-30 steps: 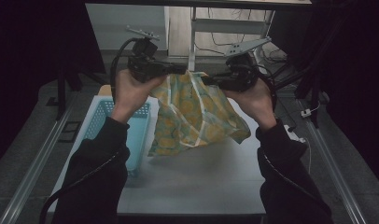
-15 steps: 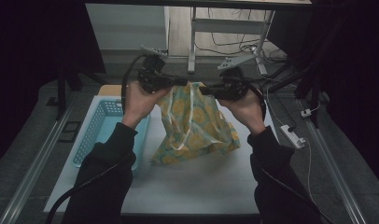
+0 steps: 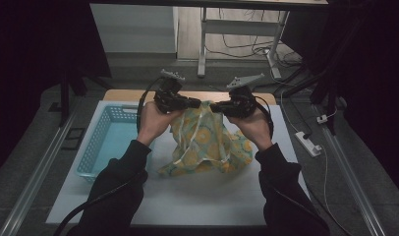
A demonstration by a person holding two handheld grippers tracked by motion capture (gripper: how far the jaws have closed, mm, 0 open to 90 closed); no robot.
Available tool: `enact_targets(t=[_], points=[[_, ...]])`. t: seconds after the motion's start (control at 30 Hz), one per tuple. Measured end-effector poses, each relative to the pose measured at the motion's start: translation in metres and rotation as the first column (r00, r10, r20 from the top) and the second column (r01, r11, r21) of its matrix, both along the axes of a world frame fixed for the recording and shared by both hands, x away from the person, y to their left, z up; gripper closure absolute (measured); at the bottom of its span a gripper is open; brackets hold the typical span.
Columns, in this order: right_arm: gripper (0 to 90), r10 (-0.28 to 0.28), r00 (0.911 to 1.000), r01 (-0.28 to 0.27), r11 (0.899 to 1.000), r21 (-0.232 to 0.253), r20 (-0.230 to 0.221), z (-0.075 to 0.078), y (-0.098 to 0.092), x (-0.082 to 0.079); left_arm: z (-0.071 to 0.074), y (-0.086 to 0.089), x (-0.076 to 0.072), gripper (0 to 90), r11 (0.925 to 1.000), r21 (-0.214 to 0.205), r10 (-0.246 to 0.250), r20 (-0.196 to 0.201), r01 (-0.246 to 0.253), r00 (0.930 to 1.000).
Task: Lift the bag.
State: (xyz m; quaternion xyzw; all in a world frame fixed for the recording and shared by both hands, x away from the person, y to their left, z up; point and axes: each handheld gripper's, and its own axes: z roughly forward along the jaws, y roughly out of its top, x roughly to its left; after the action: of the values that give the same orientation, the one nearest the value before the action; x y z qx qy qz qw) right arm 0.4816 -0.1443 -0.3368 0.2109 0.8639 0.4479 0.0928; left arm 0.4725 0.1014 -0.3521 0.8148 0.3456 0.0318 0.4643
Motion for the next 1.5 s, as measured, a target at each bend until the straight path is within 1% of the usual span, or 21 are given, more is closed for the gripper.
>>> enact_targets(t=[0.07, 0.17, 0.2, 0.3, 0.37, 0.47, 0.53, 0.63, 0.77, 0.87, 0.97, 1.13, 1.23, 1.43, 1.5], points=[[84.5, -0.001, 1.0000, 0.001, 1.000, 0.015, -0.002, 0.001, -0.002, 0.000, 0.000, 0.000, -0.002, 81.2, 0.9999, 0.011, -0.003, 0.019, 0.002, 0.9998], [80.1, -0.009, 0.9999, 0.009, 1.000, 0.028, 0.009, 0.004, -0.005, -0.003, 0.000, 0.000, -0.007, 73.8, 0.9999, 0.014, -0.008, 0.038, 0.008, 0.9993], [78.6, -0.011, 0.9999, 0.010, 0.999, 0.035, 0.010, 0.004, -0.006, -0.004, 0.000, 0.000, -0.010, 71.6, 0.9997, 0.021, -0.011, 0.045, 0.010, 0.9989], [73.6, -0.011, 0.9999, 0.011, 0.999, 0.043, 0.011, 0.005, -0.008, -0.006, -0.002, -0.001, -0.016, 63.2, 0.9975, 0.071, -0.007, 0.085, 0.001, 0.9964], [70.5, -0.013, 0.9998, 0.013, 0.999, 0.040, 0.013, 0.005, -0.008, -0.009, -0.004, -0.001, -0.020, 58.2, 0.9963, 0.086, -0.005, 0.094, -0.003, 0.9956], [65.1, -0.008, 1.0000, 0.008, 0.999, 0.036, 0.002, 0.003, -0.007, -0.010, -0.007, 0.002, -0.024, 48.3, 0.9957, 0.092, -0.001, 0.109, -0.009, 0.9940], [62.4, -0.009, 1.0000, 0.009, 1.000, 0.029, 0.003, 0.001, -0.006, -0.012, -0.010, 0.005, -0.026, 42.6, 0.9955, 0.093, 0.004, 0.115, -0.014, 0.9933], [58.5, -0.005, 1.0000, 0.005, 1.000, 0.026, -0.004, -0.003, -0.006, -0.013, -0.013, 0.010, -0.029, 33.5, 0.9962, 0.086, 0.001, 0.126, -0.012, 0.9921], [53.4, -0.008, 0.9999, 0.008, 0.999, 0.031, -0.010, -0.008, -0.008, -0.016, -0.016, 0.016, -0.036, 23.2, 0.9943, 0.105, 0.005, 0.151, -0.021, 0.9885], [48.1, -0.013, 0.9999, 0.013, 0.999, 0.036, -0.007, -0.012, -0.009, -0.018, -0.017, 0.022, -0.041, 15.7, 0.9953, 0.094, 0.010, 0.149, -0.024, 0.9888], [42.1, -0.016, 0.9998, 0.016, 0.999, 0.043, -0.007, -0.014, -0.010, -0.021, -0.019, 0.025, -0.048, 12.1, 0.9937, 0.108, 0.011, 0.155, -0.028, 0.9879], [34.8, -0.022, 0.9997, 0.022, 0.998, 0.062, -0.008, -0.017, -0.011, -0.026, -0.022, 0.031, -0.057, 8.3, 0.9938, 0.108, 0.008, 0.153, -0.025, 0.9882], [33.1, -0.021, 0.9997, 0.022, 0.998, 0.060, -0.011, -0.020, -0.012, -0.029, -0.024, 0.036, -0.062, 6.3, 0.9933, 0.112, 0.011, 0.149, -0.028, 0.9888], [30.9, -0.017, 0.9996, 0.018, 0.998, 0.062, -0.022, -0.026, -0.015, -0.034, -0.030, 0.049, -0.072, 4.5, 0.9948, 0.095, 0.024, 0.131, -0.037, 0.9911], [30.2, -0.015, 0.9995, 0.017, 0.998, 0.064, -0.026, -0.030, -0.016, -0.036, -0.032, 0.053, -0.076, 3.6, 0.9941, 0.100, 0.028, 0.130, -0.042, 0.9911]])
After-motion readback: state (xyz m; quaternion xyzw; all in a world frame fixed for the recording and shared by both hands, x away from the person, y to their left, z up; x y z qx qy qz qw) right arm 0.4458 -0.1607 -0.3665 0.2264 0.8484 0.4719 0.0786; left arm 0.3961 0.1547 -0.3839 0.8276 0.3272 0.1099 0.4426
